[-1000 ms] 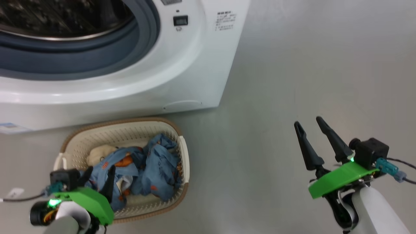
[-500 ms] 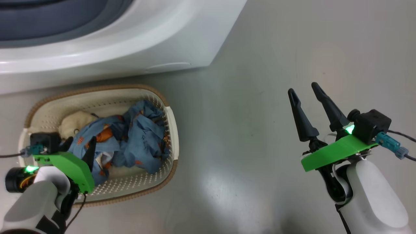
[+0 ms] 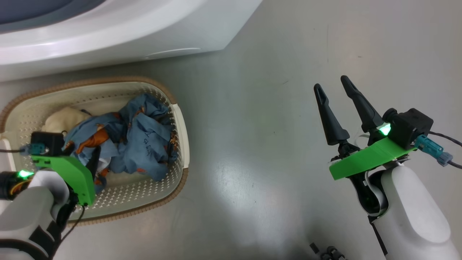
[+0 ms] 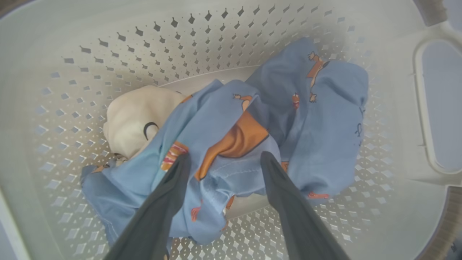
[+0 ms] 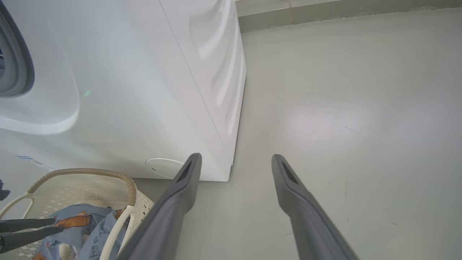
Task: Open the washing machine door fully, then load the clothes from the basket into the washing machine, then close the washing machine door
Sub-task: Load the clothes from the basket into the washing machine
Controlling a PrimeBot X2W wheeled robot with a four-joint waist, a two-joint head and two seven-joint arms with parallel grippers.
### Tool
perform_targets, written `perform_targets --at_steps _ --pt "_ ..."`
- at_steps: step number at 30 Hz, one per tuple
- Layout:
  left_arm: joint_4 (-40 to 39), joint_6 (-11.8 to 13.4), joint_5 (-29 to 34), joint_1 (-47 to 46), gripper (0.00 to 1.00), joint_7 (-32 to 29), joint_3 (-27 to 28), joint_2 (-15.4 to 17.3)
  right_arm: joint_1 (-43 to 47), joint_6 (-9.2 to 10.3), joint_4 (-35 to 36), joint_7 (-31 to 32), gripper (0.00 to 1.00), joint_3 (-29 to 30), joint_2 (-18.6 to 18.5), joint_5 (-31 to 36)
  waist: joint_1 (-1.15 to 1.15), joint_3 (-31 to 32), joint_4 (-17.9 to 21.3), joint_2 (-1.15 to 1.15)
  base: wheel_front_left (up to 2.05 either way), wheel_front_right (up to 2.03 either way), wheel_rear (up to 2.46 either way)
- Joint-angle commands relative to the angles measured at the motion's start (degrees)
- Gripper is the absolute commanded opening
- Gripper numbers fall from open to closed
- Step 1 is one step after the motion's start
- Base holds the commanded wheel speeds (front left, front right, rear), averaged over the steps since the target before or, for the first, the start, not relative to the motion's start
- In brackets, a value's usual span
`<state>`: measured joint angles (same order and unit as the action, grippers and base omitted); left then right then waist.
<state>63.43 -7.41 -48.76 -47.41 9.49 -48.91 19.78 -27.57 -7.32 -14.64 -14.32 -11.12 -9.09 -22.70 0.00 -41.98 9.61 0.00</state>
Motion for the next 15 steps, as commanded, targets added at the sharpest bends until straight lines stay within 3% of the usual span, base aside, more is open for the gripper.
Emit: perform_targets --at_steps 1,11,12,13,14,15 --pt "0.33 -0.08 -0.8 -0.7 1.0 -0.06 0.56 2.85 0.85 -0.17 1.27 -0.68 1.0 -1.36 0.26 0.69 0.0 -0.5 0.26 0.0 0.0 0.0 0.0" --pt "1.09 -0.08 -4.75 -2.98 1.0 -2.55 -4.35 3.71 0.34 -0.17 1.7 -0.68 1.0 -1.64 0.58 0.93 0.0 -1.85 0.74 0.0 0.0 0.0 0.0" --pt "0.97 -0.08 -5.76 -3.11 0.79 -2.8 -5.12 3.75 0.36 -0.17 1.75 -0.68 1.0 -1.57 0.53 0.95 0.0 -1.89 0.71 0.0 0.0 0.0 0.0" --pt "0.87 -0.08 -6.19 -3.18 0.45 -2.92 -5.57 3.79 0.33 -0.17 1.74 -0.68 1.0 -1.53 0.51 0.95 0.0 -1.89 0.7 0.0 0.0 0.0 0.0" --pt "0.81 -0.08 -6.6 -3.26 0.19 -2.94 -5.98 3.87 0.29 -0.17 1.74 -0.68 1.0 -1.51 0.48 0.96 0.0 -1.87 0.69 0.0 0.0 0.0 0.0" --pt "0.71 -0.08 -7.14 -3.3 0.0 -3.04 -6.33 3.91 0.21 -0.17 1.72 -0.68 1.0 -1.51 0.46 0.96 0.0 -1.85 0.68 0.0 0.0 0.0 0.0"
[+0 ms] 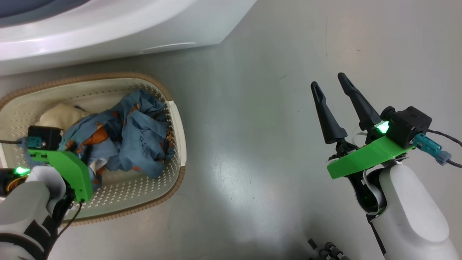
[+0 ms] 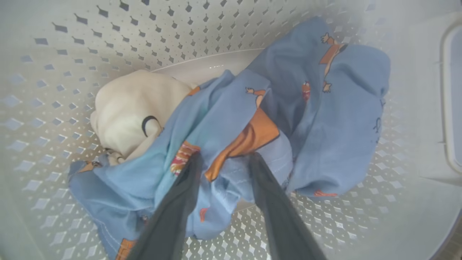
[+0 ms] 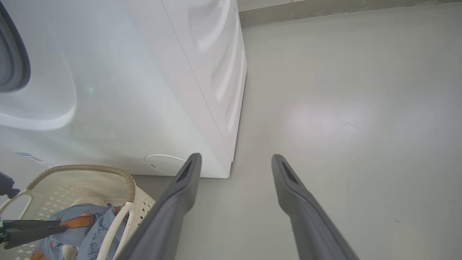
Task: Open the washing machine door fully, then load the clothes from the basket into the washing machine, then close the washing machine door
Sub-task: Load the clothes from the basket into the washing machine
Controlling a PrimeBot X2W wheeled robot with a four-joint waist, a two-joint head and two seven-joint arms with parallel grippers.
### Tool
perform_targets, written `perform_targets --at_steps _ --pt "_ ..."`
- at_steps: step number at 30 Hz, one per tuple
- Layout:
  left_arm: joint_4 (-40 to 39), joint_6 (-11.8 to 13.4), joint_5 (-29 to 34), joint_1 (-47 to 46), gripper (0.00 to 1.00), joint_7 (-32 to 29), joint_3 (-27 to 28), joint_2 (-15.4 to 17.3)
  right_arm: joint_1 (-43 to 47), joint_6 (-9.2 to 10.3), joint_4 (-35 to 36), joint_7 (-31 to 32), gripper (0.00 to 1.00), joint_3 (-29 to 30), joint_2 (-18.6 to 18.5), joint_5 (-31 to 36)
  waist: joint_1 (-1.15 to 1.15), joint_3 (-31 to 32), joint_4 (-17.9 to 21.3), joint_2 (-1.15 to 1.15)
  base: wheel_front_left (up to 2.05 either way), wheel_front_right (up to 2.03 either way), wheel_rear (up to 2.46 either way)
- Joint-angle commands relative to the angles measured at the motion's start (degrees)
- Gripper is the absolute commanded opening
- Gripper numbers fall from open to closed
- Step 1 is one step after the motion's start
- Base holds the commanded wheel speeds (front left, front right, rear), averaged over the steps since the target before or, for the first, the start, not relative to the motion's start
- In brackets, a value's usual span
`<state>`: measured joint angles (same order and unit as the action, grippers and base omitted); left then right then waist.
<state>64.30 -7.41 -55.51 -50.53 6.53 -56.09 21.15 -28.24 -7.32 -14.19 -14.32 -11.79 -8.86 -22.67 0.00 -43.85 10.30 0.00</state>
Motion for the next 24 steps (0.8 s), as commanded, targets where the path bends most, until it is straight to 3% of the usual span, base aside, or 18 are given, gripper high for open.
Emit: perform_targets --at_steps 1,15,24 --pt "-0.35 -0.08 -0.95 -0.19 0.0 -0.24 0.48 2.58 0.79 -0.17 1.26 -0.68 1.0 -0.85 0.22 0.94 0.0 0.06 -0.04 0.0 0.0 0.0 0.0" --pt "-2.97 -0.08 -10.78 0.76 0.0 5.7 0.19 1.8 1.42 -0.17 0.3 -0.68 1.0 -0.29 -0.2 0.9 0.0 4.21 -1.99 0.0 0.0 0.0 0.0" --pt "-6.2 -0.08 -13.18 3.17 0.0 8.39 1.46 1.4 3.13 -0.17 -0.82 -0.68 1.0 0.2 -1.2 0.43 0.0 9.65 -3.77 0.0 0.0 0.0 0.0"
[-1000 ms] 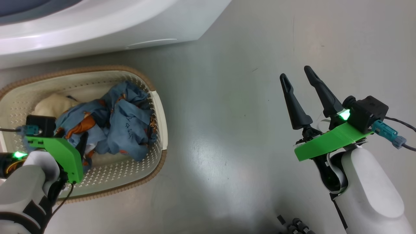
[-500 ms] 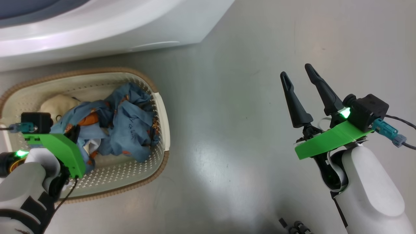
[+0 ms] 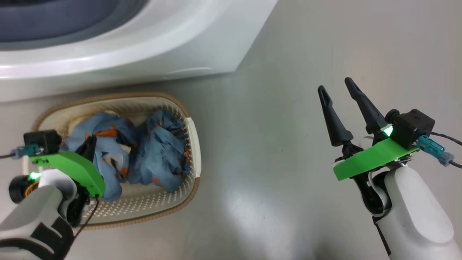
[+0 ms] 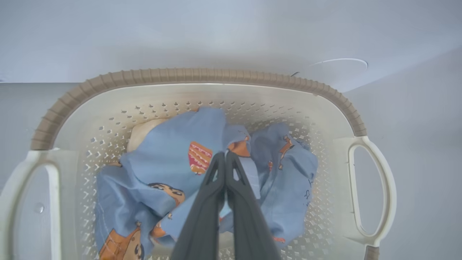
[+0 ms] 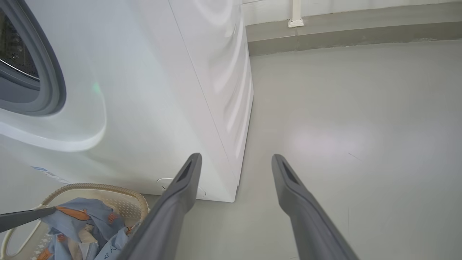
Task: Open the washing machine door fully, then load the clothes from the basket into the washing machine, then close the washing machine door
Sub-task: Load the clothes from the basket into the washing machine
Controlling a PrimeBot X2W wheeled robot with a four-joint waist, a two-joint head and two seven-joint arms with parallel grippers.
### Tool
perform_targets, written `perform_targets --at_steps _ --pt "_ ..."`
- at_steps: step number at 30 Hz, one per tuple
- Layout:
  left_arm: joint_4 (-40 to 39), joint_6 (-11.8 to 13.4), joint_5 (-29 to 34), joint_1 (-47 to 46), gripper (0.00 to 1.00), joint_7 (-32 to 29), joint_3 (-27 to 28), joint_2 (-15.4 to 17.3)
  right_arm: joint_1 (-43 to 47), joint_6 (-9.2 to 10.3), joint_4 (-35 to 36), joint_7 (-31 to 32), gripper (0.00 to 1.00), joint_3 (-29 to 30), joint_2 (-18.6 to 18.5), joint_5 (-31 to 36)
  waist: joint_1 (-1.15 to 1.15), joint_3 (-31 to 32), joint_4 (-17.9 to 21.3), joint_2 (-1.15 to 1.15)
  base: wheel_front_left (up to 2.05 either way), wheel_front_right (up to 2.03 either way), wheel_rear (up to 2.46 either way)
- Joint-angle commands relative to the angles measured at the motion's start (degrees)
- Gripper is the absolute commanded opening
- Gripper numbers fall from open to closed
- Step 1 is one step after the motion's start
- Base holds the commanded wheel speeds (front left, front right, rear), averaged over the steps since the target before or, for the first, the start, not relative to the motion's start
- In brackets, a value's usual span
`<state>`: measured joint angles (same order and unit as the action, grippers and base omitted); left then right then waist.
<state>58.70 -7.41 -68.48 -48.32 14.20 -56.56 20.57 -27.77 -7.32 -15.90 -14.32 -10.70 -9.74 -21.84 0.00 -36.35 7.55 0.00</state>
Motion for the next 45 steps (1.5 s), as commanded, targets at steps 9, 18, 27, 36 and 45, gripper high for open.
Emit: perform_targets --at_steps 9,18,27,36,45 --pt "-7.1 -0.08 7.43 6.84 0.0 0.78 14.6 1.9 6.33 -0.17 0.16 -0.68 1.0 0.02 -1.52 -1.04 0.0 8.84 -2.26 0.0 0.0 0.0 0.0" --pt "-13.59 -0.08 17.7 16.3 0.0 0.79 27.48 -0.23 11.43 -0.17 -0.85 -0.68 1.0 1.08 -2.76 -1.81 0.0 16.75 -2.8 0.0 0.0 0.0 0.0" --pt "-21.06 -0.08 25.42 24.74 0.0 0.79 38.22 -2.29 16.51 -0.17 -1.38 -0.68 1.0 2.38 -4.07 -2.52 0.0 23.33 -2.87 0.0 0.0 0.0 0.0" --pt "-30.64 -0.08 32.01 32.73 0.0 0.8 47.24 -4.79 20.7 -0.17 -1.35 -0.68 1.0 3.6 -4.91 -2.91 0.0 27.79 -2.85 0.0 0.0 0.0 0.0" --pt "-41.59 -0.08 37.28 40.93 0.0 0.8 54.61 -7.66 23.98 -0.17 -0.86 -0.68 1.0 4.65 -5.31 -3.06 0.0 29.64 -2.73 0.0 0.0 0.0 0.0"
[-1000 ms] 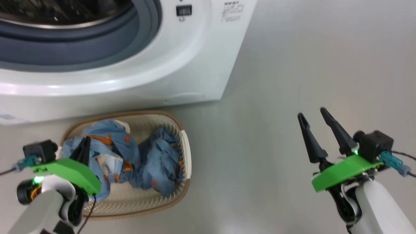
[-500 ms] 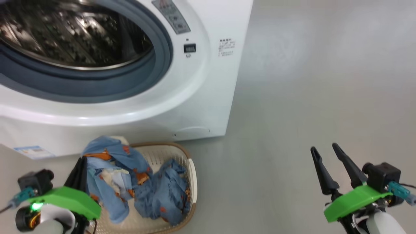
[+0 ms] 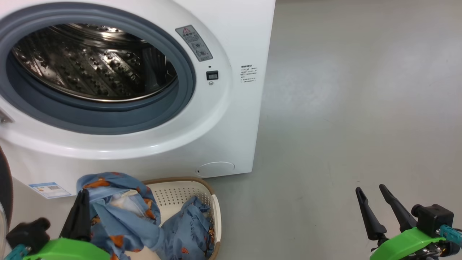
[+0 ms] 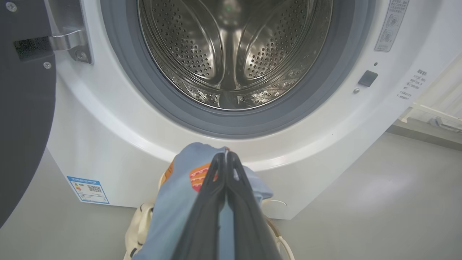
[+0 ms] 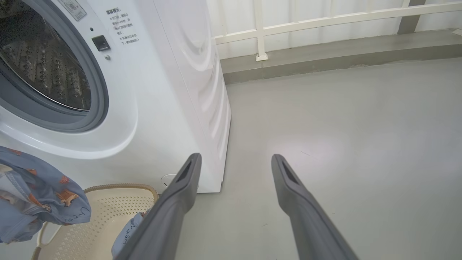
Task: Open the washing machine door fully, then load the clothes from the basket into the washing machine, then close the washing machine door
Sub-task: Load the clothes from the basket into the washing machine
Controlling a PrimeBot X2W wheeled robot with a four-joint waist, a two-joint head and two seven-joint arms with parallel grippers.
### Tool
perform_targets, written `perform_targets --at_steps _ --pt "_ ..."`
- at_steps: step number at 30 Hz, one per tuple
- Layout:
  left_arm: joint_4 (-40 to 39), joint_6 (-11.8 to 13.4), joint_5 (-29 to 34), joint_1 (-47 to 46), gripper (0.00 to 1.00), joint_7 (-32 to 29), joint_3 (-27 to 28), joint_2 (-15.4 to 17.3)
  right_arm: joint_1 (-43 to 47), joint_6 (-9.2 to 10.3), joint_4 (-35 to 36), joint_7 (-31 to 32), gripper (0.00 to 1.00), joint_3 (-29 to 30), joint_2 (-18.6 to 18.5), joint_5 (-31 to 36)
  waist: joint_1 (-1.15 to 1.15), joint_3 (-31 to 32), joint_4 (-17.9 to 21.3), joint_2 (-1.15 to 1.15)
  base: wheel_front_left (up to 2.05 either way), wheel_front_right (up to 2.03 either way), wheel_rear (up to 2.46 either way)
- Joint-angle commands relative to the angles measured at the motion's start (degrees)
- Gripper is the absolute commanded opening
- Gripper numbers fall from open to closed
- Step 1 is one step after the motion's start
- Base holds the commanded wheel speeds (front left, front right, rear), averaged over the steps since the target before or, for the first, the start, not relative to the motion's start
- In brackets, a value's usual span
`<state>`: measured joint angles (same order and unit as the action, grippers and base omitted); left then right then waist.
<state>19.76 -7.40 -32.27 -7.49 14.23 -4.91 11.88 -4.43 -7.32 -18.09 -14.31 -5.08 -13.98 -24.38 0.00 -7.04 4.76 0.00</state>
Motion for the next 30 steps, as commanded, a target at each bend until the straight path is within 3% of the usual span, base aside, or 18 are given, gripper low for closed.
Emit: perform_targets --at_steps 1,16,30 --pt "-3.96 -0.09 1.61 1.05 0.0 0.76 3.85 0.58 0.89 -0.17 1.33 -0.69 1.0 -0.9 -1.12 -0.56 0.0 0.43 0.08 0.0 0.0 0.0 0.0" --pt "-14.25 -0.09 5.05 9.19 0.0 0.76 8.13 -4.69 2.54 -0.17 1.84 -0.69 1.0 -0.11 -0.82 -0.5 0.0 0.41 -0.03 0.0 0.0 0.0 0.0" --pt "-14.36 -0.09 4.78 2.05 0.0 0.76 7.65 -4.43 0.22 -0.17 2.08 -0.69 1.0 -1.23 -0.32 0.06 0.0 -3.55 -0.51 0.0 0.0 0.0 0.0"
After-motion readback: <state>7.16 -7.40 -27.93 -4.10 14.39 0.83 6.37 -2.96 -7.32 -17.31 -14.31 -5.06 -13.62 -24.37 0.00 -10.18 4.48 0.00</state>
